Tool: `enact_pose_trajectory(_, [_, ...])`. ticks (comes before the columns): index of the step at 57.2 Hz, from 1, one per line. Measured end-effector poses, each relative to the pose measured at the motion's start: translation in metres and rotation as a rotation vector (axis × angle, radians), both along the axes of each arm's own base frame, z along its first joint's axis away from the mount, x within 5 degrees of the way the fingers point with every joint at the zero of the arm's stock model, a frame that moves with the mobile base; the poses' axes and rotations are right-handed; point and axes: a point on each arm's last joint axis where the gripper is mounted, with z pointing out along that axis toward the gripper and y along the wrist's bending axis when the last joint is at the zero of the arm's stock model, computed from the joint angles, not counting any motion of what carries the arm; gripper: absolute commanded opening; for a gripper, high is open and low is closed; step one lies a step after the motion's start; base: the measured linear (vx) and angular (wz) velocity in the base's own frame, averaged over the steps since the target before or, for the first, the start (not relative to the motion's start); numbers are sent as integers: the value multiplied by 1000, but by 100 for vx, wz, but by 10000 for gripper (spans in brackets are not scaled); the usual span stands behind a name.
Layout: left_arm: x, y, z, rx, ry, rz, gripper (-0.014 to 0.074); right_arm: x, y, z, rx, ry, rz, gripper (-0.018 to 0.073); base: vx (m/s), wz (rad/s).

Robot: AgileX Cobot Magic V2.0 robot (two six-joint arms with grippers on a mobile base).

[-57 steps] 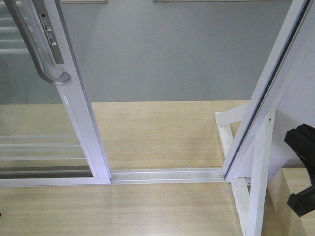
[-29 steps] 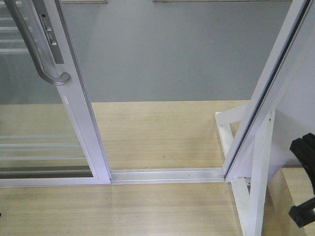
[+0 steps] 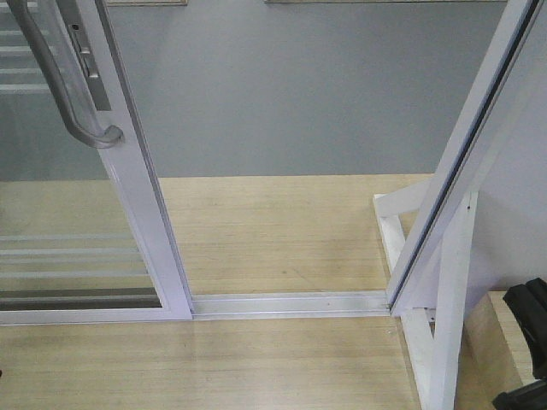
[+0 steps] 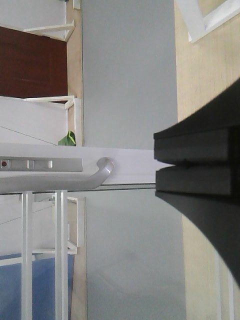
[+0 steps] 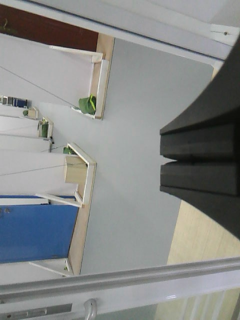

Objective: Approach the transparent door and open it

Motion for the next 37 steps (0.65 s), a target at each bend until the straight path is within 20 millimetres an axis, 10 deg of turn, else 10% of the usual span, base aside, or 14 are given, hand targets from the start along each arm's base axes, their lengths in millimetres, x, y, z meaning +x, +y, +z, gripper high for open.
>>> enact_pose_trajectory(37, [0,0,0,0,0,0,0,1,-2,0,3,2,-41,-1,0,0])
